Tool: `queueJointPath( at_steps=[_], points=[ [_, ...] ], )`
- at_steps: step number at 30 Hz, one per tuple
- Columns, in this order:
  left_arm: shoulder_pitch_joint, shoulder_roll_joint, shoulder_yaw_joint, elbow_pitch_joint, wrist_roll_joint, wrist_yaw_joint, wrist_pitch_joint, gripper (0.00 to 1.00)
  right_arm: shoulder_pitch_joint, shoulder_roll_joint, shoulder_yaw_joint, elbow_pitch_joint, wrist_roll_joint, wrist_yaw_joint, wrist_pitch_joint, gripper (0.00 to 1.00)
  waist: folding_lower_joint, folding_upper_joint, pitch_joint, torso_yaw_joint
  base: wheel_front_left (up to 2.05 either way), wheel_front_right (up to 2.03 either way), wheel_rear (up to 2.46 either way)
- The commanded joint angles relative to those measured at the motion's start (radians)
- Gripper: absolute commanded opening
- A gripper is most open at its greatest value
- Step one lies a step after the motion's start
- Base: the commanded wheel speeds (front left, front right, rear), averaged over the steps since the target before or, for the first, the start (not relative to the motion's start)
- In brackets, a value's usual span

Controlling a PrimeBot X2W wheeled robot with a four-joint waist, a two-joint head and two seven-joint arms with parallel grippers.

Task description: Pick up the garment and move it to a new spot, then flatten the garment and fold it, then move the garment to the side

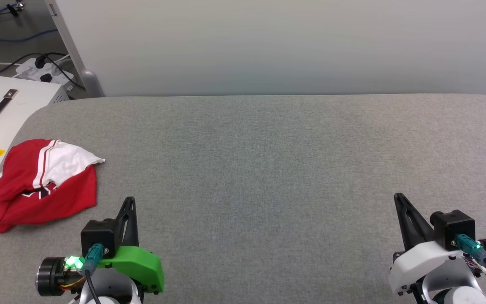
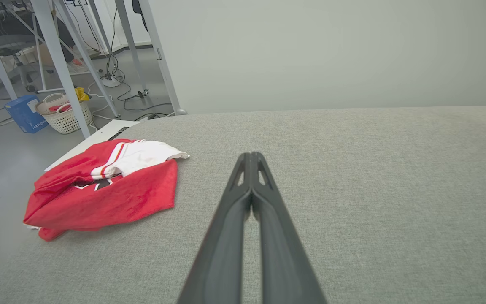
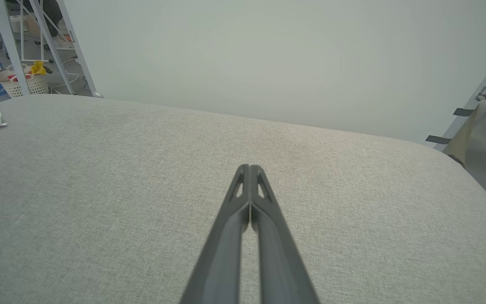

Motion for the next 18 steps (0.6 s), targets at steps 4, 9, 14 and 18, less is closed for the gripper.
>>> queueJointPath(
  at_steps=[4,9,14,18],
  points=[
    [-0.016,-0.005,0.001,-0.002,0.009,0.004,-0.001,0.00,-0.017,0.000,0.000,-0.004,-0.010,-0.001,0.003,0.00,0.0000,0.0000,0.000,0.000,0.00,0.00,0.00],
    [-0.016,-0.005,0.001,-0.002,0.009,0.004,-0.001,0.00,-0.017,0.000,0.000,-0.004,-0.010,-0.001,0.003,0.00,0.0000,0.0000,0.000,0.000,0.00,0.00,0.00],
    [-0.016,-0.005,0.001,-0.002,0.009,0.004,-0.001,0.00,-0.017,0.000,0.000,-0.004,-0.010,-0.001,0.003,0.00,0.0000,0.0000,0.000,0.000,0.00,0.00,0.00],
    [-0.016,-0.005,0.001,-0.002,0.009,0.004,-0.001,0.00,-0.017,0.000,0.000,-0.004,-0.010,-0.001,0.003,0.00,0.0000,0.0000,0.000,0.000,0.00,0.00,0.00]
  ],
)
